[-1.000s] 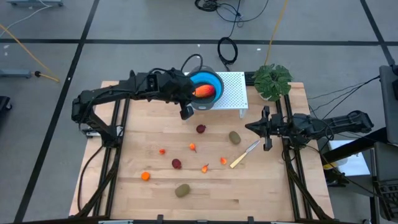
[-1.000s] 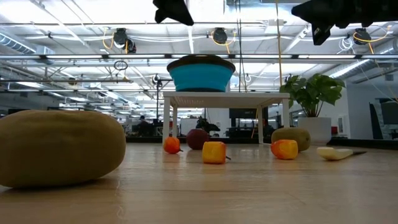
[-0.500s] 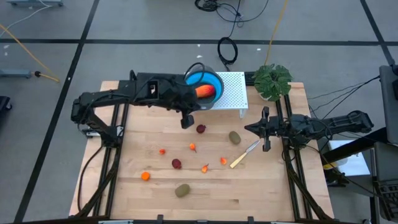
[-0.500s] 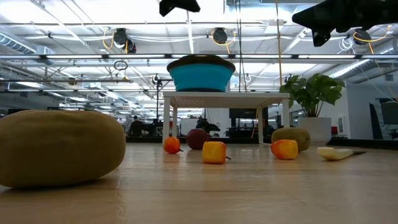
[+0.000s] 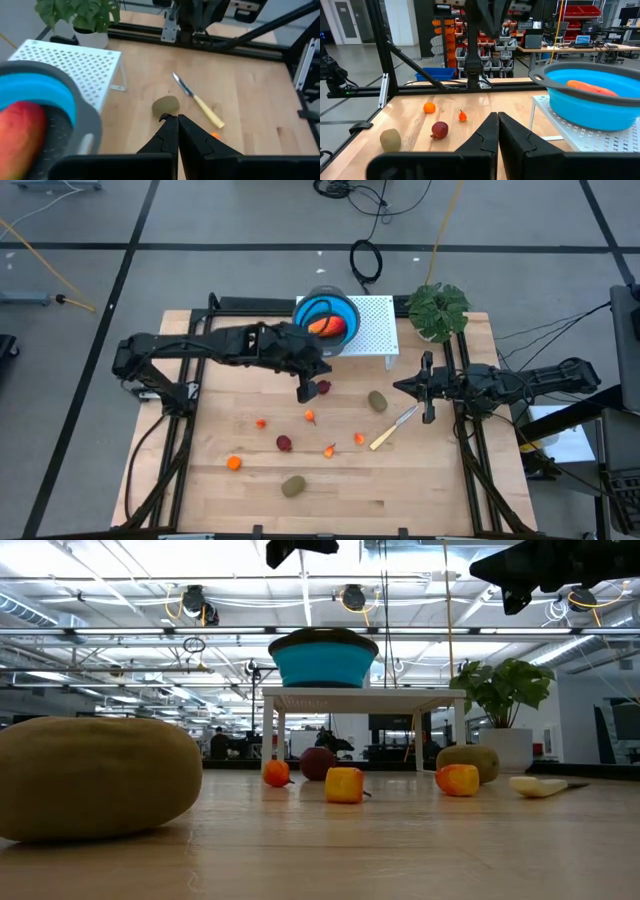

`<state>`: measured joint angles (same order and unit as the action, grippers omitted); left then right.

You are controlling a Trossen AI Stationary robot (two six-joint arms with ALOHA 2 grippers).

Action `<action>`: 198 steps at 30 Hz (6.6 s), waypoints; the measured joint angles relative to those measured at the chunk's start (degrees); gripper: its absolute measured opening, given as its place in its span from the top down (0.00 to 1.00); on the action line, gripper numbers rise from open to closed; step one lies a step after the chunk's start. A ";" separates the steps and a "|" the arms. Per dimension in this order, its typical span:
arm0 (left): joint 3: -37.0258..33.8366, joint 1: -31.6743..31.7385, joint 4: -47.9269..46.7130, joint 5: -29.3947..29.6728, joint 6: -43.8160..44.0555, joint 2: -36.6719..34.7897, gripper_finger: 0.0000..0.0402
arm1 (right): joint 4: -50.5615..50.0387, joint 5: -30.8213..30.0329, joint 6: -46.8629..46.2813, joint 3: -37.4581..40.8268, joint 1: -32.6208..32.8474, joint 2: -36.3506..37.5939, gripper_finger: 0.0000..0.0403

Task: Pick & Place Fruit
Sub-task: Put the bottom kiwi into the blue strainer bowl on the shelf

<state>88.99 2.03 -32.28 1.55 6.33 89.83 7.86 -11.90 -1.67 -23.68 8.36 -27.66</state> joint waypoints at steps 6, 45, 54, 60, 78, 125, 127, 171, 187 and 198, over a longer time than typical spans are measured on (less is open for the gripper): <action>-4.34 -2.32 2.93 0.01 3.50 0.04 0.99 | 0.01 0.00 0.00 0.00 0.00 0.00 0.99; -30.92 -15.26 13.14 2.06 15.46 -16.51 1.00 | -0.96 -0.05 0.00 -0.04 -0.01 -0.13 0.99; -38.76 -23.37 12.42 6.25 21.45 -23.01 0.98 | -0.83 -0.15 -0.48 -0.04 -0.02 -0.37 0.99; -39.78 -29.14 5.41 7.53 25.81 -23.98 0.98 | -0.88 -0.08 -0.61 -0.04 -0.02 -0.37 0.99; -39.75 -40.24 6.33 12.64 34.55 -23.08 0.98 | -0.87 -0.04 -0.61 -0.04 -0.02 -0.39 0.99; 0.90 -35.09 -15.49 1.89 69.17 22.40 1.00 | -2.58 0.02 -0.44 0.02 0.00 -0.39 0.99; 0.90 -35.21 -15.07 2.53 69.12 22.40 1.00 | -2.60 0.02 -0.44 0.02 -0.02 -0.38 0.99; -0.70 -35.87 -13.62 1.64 64.22 27.15 0.19 | -2.80 0.04 -0.40 0.00 -0.01 -0.39 0.99; -0.70 -35.87 -14.22 0.87 62.98 30.69 0.38 | -2.97 0.00 1.07 0.00 0.00 -0.39 0.99; -0.70 -35.85 -14.16 -0.32 62.55 30.24 0.58 | -2.99 0.02 0.94 0.00 0.00 -0.39 0.99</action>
<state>88.29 -33.82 -46.44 1.23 68.88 120.07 4.86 -11.88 -0.73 -23.68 8.36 -28.05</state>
